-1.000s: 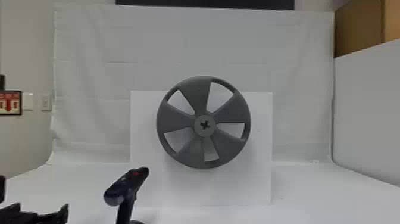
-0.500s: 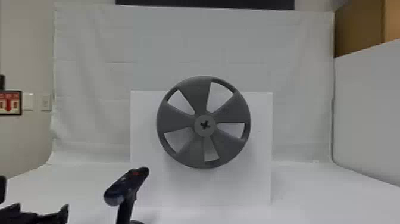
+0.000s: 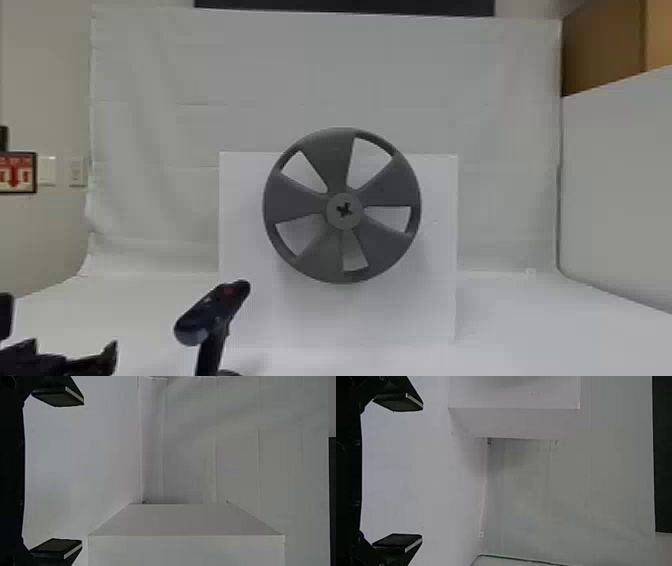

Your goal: Grasp the drill and bring into the middle of wheel

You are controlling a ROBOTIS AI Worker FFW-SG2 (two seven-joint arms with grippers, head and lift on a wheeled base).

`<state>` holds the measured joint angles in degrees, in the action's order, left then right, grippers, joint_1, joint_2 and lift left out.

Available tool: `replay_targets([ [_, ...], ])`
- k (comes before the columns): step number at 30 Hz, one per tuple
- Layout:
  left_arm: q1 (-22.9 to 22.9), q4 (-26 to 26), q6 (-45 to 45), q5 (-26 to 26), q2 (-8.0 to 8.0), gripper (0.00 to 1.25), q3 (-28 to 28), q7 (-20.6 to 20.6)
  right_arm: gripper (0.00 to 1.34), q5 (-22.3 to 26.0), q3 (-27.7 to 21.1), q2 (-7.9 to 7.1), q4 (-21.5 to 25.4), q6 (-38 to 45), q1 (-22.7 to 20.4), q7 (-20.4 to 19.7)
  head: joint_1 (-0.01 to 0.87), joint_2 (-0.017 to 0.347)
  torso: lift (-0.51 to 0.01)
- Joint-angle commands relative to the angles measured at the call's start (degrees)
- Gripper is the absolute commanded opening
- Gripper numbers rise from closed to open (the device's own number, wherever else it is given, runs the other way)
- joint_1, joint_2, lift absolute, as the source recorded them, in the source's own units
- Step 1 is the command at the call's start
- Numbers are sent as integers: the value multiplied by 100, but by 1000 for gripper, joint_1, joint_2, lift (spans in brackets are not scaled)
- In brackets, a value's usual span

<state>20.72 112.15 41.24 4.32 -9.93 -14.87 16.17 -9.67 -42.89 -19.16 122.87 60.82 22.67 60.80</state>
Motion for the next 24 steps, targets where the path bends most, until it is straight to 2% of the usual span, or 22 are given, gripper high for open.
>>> replay_targets([
  [1,11,0,-2,-1,0,1209,10,0,1203,0,-9,0,0,0,-8,2,0,0,-406],
  [14,20,9,-2,-1,0,1209,19,0,1203,0,-26,18,0,0,-35,2,0,0,-406],
  [24,11,9,-2,-1,0,1209,28,0,1203,0,-35,97,0,-53,-52,-7,0,0,-406],
])
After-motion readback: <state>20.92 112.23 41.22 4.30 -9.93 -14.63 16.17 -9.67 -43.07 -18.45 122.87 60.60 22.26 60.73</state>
